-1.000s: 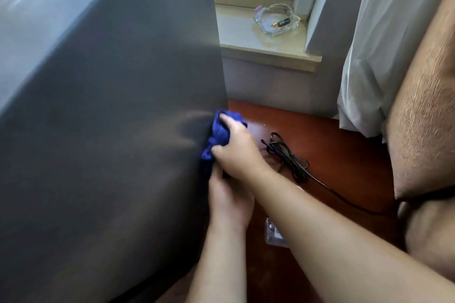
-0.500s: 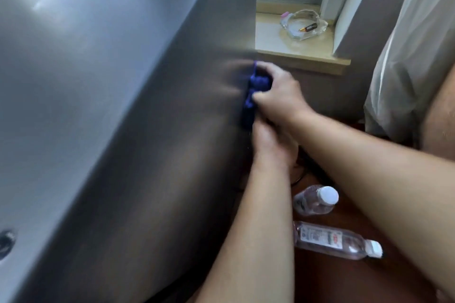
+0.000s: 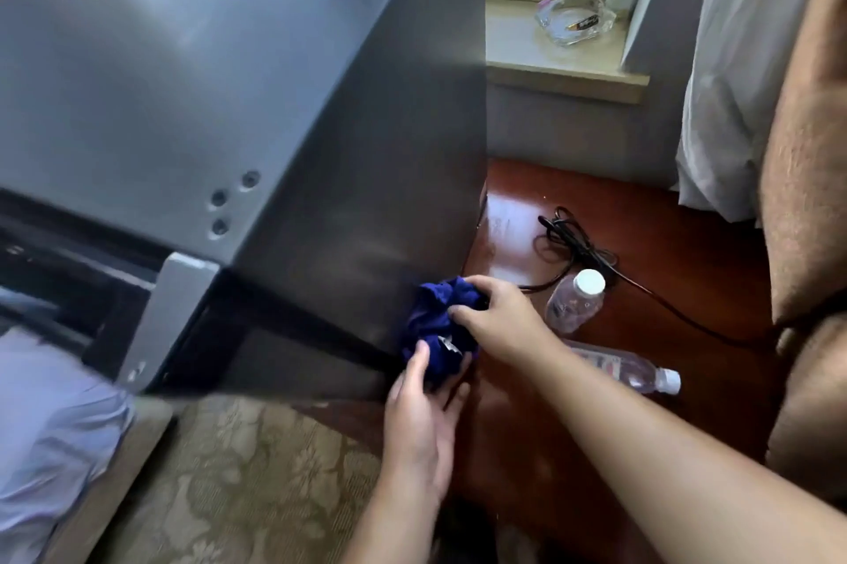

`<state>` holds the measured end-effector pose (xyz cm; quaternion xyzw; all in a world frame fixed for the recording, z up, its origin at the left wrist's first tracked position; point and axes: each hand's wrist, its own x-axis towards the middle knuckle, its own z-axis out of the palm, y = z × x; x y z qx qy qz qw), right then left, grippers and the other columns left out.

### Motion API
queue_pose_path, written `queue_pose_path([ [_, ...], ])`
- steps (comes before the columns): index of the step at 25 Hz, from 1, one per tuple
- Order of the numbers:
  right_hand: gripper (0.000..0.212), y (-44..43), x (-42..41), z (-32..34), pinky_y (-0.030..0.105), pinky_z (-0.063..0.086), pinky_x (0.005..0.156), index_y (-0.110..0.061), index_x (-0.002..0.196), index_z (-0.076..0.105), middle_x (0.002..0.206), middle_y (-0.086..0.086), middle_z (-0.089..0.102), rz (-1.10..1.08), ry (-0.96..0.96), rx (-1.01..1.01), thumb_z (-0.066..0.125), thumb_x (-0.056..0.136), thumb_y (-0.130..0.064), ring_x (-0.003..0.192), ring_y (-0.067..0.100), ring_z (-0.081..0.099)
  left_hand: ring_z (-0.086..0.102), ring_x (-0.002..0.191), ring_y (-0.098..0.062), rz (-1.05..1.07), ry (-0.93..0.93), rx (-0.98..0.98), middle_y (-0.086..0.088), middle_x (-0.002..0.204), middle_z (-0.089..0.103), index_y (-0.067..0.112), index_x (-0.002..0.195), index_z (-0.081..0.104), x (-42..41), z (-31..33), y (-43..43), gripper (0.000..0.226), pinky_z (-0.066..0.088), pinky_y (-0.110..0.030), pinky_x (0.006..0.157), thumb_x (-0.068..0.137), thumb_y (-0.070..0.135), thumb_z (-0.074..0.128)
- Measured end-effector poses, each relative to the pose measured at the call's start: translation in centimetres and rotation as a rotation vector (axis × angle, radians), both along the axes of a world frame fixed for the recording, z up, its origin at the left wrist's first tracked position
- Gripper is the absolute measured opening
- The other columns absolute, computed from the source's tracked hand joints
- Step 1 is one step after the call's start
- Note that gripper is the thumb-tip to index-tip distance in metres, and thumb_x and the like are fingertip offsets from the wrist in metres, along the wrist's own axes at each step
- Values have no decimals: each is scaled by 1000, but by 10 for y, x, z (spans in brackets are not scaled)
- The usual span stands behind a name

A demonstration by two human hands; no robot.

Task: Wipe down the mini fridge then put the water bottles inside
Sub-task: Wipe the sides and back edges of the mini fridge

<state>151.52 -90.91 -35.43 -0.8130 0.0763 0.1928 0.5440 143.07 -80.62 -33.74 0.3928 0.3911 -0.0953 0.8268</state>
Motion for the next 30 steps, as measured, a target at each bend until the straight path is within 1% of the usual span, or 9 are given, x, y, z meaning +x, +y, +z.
queue_pose_path([
  [5, 15, 38, -65, 23, 44, 59, 89, -11, 101, 76, 96, 6, 80, -180, -10, 333, 72, 86, -12, 83, 12, 71, 76, 100, -11, -264, -163, 825, 1, 107, 82, 16, 117, 74, -54, 42, 53, 19, 57, -27, 88, 100, 16, 65],
  [7, 15, 40, -84, 39, 41, 58, 87, -15, 103, 74, 100, 8, 80, -177, -4, 491, 71, 89, -16, 87, 15, 73, 73, 105, -1, -278, -232, 991, 11, 110, 80, 20, 124, 73, -70, 62, 58, 26, 55, -18, 92, 98, 22, 68],
  [10, 16, 27, -100, 58, 47, 58, 91, -21, 104, 71, 103, 8, 78, -154, -36, 596, 71, 88, -24, 101, 29, 74, 70, 107, 7, -215, -287, 1068, 19, 110, 78, 25, 125, 73, -94, 84, 39, 27, 50, -9, 91, 99, 18, 66],
  [12, 16, 22, -105, 76, 45, 58, 92, -18, 106, 69, 103, 9, 78, -112, -174, 581, 70, 90, -20, 100, 28, 74, 71, 108, 1, -145, -317, 1016, 17, 112, 79, 26, 124, 74, -103, 100, 31, 26, 53, -14, 93, 100, 19, 65],
  [15, 18, 15, -113, 114, 30, 58, 87, -13, 111, 69, 103, 8, 78, -20, -296, 578, 70, 93, -12, 90, 12, 72, 75, 106, -12, -30, -413, 869, 7, 109, 82, 21, 116, 78, -112, 129, 35, 22, 57, -24, 92, 99, 22, 64],
  [18, 21, 10, -115, 149, 33, 59, 88, -14, 115, 68, 104, 4, 78, -1, -361, 635, 69, 95, -13, 93, 11, 73, 76, 106, -22, -41, -536, 743, -5, 109, 82, 14, 114, 79, -111, 158, 51, 31, 58, -35, 94, 90, 31, 67],
  [24, 18, 64, -156, 116, 42, 57, 94, -29, 109, 66, 105, 0, 77, -329, -359, 510, 69, 94, -19, 104, 21, 72, 73, 70, -4, -283, -347, 410, 3, 88, 82, 10, 119, 72, -109, 138, 98, 21, 55, -18, 61, 102, 12, 59],
  [27, 18, 95, -185, 110, 51, 60, 89, -23, 110, 67, 104, 6, 78, -507, -313, 523, 72, 93, -21, 106, 31, 73, 77, 85, -11, -381, -376, 363, -6, 105, 82, 12, 123, 71, -120, 136, 125, 24, 59, -22, 69, 104, 15, 57],
  [30, 16, 121, -214, 133, 40, 61, 83, -21, 105, 70, 99, 5, 79, -561, -454, 466, 76, 90, -20, 96, 22, 75, 78, 92, -12, -440, -446, 354, -5, 110, 81, 21, 116, 72, -134, 144, 157, 22, 59, -22, 69, 105, 15, 55],
])
